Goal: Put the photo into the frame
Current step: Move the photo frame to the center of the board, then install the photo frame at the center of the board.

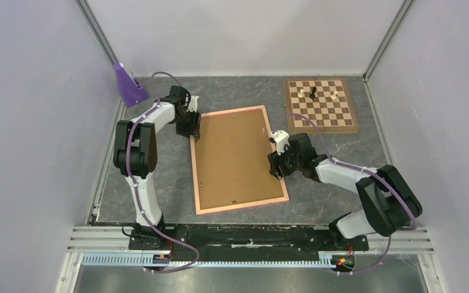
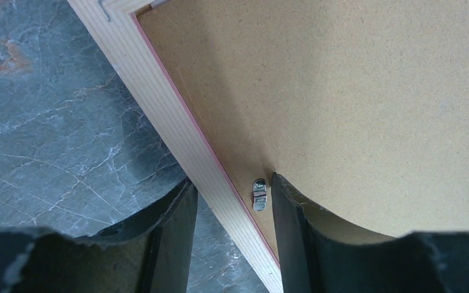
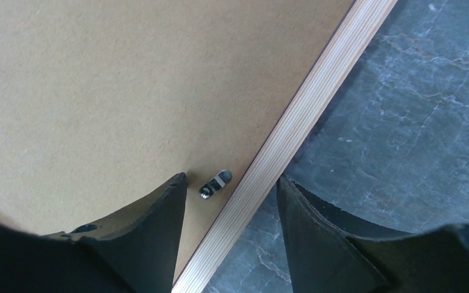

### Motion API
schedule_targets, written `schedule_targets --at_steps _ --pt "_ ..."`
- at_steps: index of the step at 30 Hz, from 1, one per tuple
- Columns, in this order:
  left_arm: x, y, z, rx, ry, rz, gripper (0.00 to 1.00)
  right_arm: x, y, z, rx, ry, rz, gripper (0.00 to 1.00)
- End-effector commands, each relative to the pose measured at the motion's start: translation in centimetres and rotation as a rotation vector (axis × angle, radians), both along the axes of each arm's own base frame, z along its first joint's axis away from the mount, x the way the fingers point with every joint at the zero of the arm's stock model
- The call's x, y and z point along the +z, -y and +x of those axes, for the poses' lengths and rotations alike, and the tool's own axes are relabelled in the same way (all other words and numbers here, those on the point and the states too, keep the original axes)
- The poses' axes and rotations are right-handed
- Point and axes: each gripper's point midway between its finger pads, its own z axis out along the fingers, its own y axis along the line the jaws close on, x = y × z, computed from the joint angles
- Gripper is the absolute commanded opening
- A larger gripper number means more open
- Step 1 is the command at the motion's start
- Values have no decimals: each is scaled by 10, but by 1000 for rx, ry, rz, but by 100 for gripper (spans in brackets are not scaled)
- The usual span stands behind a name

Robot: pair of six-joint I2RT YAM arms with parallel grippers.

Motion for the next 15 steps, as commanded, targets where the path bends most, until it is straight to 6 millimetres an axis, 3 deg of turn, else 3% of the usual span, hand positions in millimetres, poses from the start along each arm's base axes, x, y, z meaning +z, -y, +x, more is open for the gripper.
schedule_targets --at_steps 1,8,15 --pt "1 19 -12 -65 -1 -53 53 19 -7 30 -56 60 22 57" --pt "2 16 -16 -69 -5 -36 53 18 -6 29 -37 39 3 55" --pt "6 13 -18 -71 -4 -22 54 7 1 16 -9 -13 -39 55"
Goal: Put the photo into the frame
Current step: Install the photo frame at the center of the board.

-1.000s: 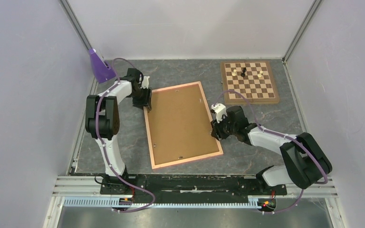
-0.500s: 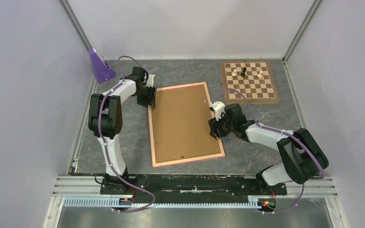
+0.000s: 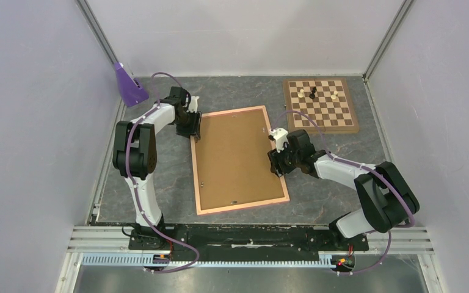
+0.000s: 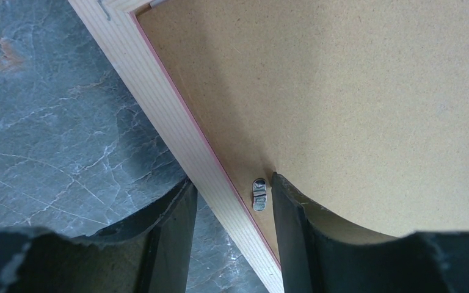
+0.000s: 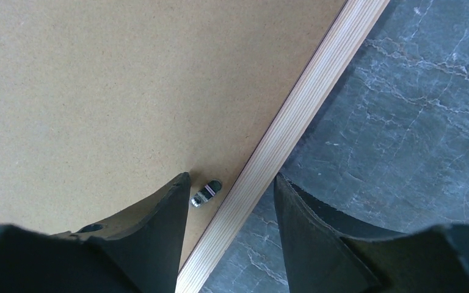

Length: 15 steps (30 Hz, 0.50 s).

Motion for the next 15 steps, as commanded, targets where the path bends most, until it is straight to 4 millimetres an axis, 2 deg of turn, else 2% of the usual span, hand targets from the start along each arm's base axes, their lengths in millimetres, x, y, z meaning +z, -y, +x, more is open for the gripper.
schedule_targets --at_steps 1,15 --pt "7 12 -17 -68 -21 -15 55 3 -1 2 24 2 -12 55" --pt "10 7 -12 -70 -7 13 55 -7 11 -1 29 -6 -83 49"
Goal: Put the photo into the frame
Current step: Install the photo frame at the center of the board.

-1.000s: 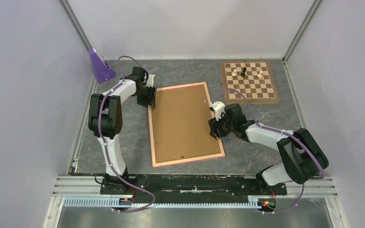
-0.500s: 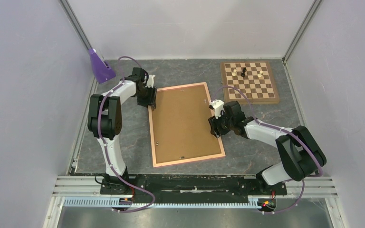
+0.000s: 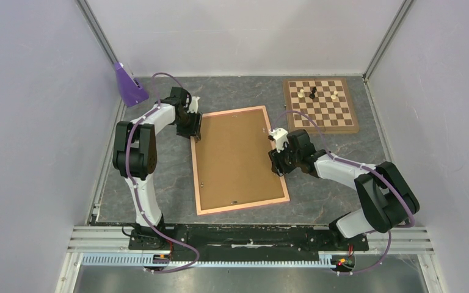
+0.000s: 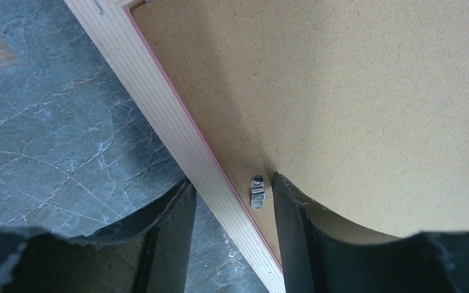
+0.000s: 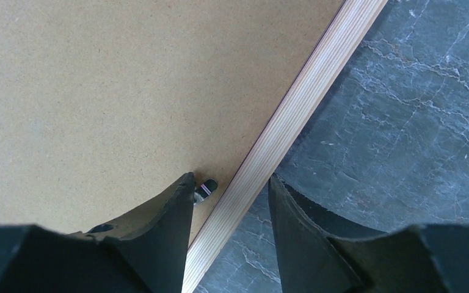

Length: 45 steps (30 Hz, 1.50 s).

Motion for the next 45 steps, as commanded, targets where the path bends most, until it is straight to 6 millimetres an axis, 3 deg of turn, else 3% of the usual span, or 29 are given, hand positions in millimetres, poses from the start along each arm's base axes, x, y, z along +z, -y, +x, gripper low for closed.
schedule_targets --at_steps 1,28,45 --pt "10 6 -8 -65 -3 7 54 -6 10 0 15 -7 -72 49" --pt "10 1 1 -61 10 43 54 -8 28 -7 57 -15 -182 49" --pt "0 -3 9 -52 0 66 35 2 27 -10 146 -2 -201 48"
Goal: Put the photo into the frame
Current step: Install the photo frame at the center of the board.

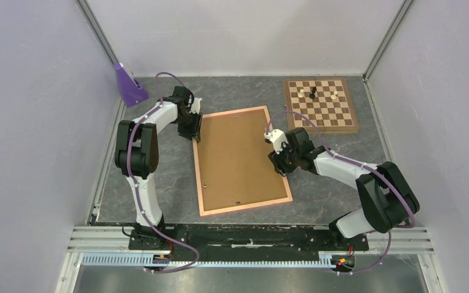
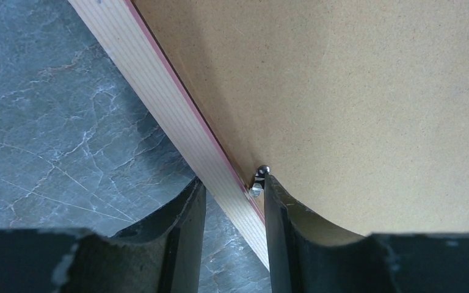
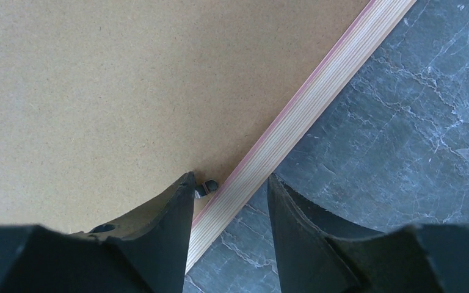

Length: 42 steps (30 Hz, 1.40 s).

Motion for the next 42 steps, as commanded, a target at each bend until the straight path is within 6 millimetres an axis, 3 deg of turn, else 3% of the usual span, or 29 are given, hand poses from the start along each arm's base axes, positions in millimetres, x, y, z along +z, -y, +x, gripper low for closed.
schedule_targets --at_steps 1,8,16,26,34,42 --pt "-2 -3 16 -47 48 34 35 0 12 -10 37 -30 -69 48" --pt "-3 -3 16 -45 46 33 33 9 11 -2 21 -7 -72 45" --pt "-6 -2 14 -45 38 28 33 20 9 14 -12 33 -73 50" --pt "-5 1 14 -47 38 11 33 31 -6 26 -27 48 1 53" --pt "-3 3 13 -46 38 3 33 15 -8 29 -38 27 -3 54" --pt "-1 1 13 -45 45 9 33 8 4 19 -39 14 -51 52"
